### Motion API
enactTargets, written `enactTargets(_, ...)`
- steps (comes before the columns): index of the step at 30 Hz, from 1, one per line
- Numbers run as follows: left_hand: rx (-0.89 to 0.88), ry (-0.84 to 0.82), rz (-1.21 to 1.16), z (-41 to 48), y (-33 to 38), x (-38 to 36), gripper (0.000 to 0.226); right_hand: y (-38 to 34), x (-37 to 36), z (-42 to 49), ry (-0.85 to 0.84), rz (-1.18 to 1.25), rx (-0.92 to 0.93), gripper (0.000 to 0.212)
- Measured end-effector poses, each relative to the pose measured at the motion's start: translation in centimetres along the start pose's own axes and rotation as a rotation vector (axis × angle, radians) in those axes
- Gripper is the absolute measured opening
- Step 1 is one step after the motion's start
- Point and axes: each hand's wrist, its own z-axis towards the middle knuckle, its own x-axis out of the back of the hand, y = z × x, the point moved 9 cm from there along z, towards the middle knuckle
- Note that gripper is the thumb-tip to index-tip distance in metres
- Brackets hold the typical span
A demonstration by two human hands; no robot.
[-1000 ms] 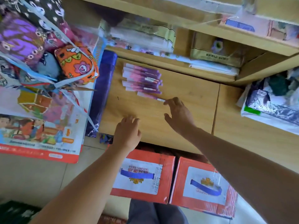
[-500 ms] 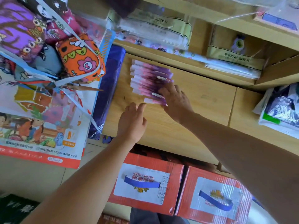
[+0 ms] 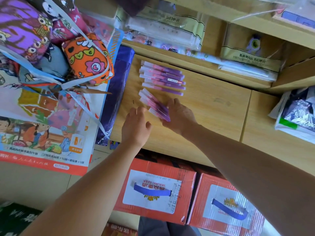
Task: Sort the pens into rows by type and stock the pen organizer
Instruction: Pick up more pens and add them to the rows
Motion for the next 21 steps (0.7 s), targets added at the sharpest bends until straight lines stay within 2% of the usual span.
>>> enactTargets(2,0.026,-0.019,-0.042,-0.2,-0.8,-0.3,0.041,-0.6,-0.3,-0.1,-0.027,-0.001,-0.031,0.062)
enactTargets(6,0.079,-0.05,-0.139,-0.7,-1.6,-0.6,0.033,-1.5,-0.8,-0.5,-0.043,0.012,-0.056,0.042)
enactTargets(9,0.151,-0.1,-0.241,-0.9,-2.2,-1.4,0.026,-1.7,-0.8,-0.7,-0.043,0.057,-0.051,0.041)
enactTargets(11,0.246,-0.142,-0.447,-0.9,-2.7,-2.3,0.021,-1.6,-0.7,-0.8,-0.05,0.07,-0.039,0.037)
enactTargets(13,0.346,-0.19,-0.669,-1.1,-2.6,-3.1,0.025,-1.6,-0.8,-1.1,-0.08,0.041,-0.006,0.029)
enactTargets(17,0.425,-0.304,-1.048,-1.2,-0.2,-3.6,0.031,-3.0,-1.2,-2.0,-0.15,0.068,0.137,0.03)
enactTargets(19,0.518,-0.28,-1.194,-1.1,0.1,-3.6,0.022,-3.9,-1.3,-2.5,-0.161,0.062,0.22,0.033)
enactTargets(21,0.632,-0.224,-1.226,-1.0,-0.4,-3.6,0.015,-4.4,-1.2,-2.8,-0.194,0.08,0.266,0.039)
